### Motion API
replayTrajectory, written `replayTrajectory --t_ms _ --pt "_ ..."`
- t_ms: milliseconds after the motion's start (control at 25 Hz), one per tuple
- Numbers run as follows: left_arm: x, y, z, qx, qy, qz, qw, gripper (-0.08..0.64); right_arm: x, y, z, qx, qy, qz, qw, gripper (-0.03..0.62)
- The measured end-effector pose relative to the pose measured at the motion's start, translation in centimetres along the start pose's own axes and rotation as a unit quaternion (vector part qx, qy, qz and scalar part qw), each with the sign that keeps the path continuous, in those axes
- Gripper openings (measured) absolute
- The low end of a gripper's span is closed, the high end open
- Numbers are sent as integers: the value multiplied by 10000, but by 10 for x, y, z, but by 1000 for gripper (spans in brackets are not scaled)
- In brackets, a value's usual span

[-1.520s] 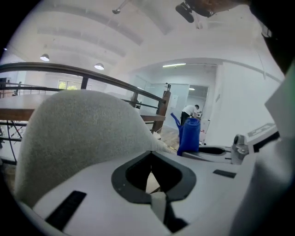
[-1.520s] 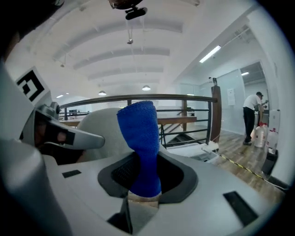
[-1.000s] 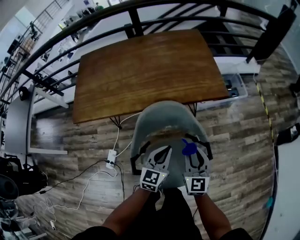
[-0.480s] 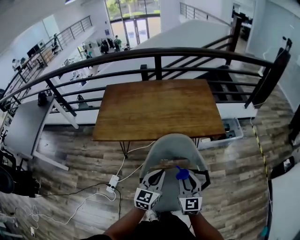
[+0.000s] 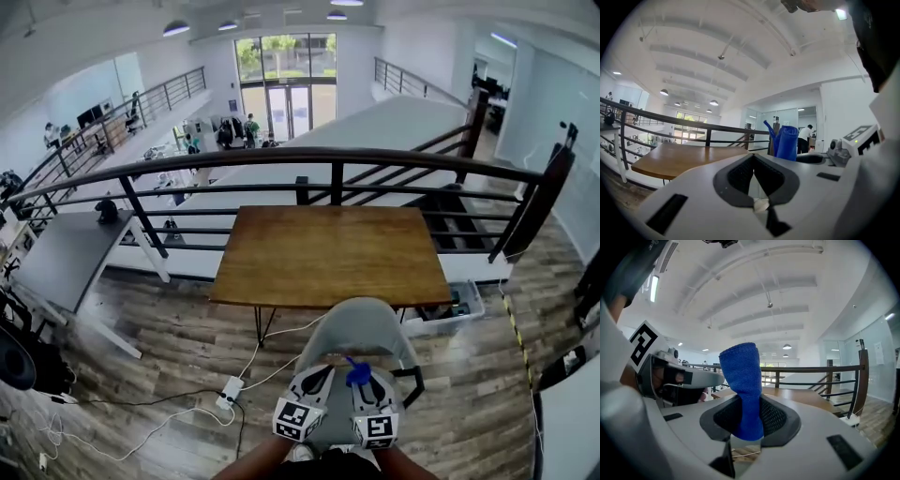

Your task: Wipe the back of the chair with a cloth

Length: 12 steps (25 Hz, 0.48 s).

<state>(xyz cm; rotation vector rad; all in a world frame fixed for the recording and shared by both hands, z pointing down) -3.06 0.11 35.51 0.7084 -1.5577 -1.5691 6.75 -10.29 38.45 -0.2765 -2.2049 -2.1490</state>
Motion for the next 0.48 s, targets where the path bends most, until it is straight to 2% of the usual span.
replayTrajectory --t_ms 280,480 --pt "-29 -4 7 51 -111 -149 9998 6 -3 -14 15 -233 5 -6 9997 109" --pt "-45 -14 13 158 -109 -221 9996 6 -5 -17 23 -75 128 -66 9999 109"
Point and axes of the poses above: the fingertips, and each gripper's own axes: x forward along the fingers, z to its left, y out of its underside, the point moved 7 cm from there along -x, backward along the fingers, and after that the axes turned 15 degrees about -y, right-handed, at the moved point
